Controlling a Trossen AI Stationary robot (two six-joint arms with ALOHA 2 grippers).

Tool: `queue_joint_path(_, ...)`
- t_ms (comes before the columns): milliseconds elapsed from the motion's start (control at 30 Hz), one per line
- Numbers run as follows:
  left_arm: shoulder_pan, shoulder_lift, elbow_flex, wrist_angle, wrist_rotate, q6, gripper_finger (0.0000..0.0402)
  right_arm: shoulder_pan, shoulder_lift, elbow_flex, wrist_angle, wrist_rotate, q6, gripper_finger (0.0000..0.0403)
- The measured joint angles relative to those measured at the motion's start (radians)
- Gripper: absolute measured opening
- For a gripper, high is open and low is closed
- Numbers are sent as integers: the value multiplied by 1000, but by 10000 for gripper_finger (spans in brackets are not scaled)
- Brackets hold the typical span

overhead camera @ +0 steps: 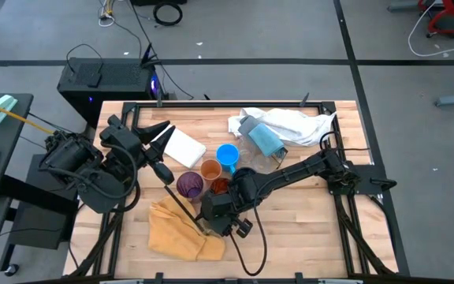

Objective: Stack small to large cups/mugs on shelf
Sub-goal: Put the black cup on the shelf

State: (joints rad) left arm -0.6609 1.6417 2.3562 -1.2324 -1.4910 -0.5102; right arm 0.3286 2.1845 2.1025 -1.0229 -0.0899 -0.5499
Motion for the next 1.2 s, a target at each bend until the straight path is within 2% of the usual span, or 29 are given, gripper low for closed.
queue_joint_path(467,-6,0,0,0,0,-1,77,-1,0,0,56,16,9,92)
queue_joint_path(1200,-6,0,0,0,0,-2,81,-1,-1,0,41,63,16,97)
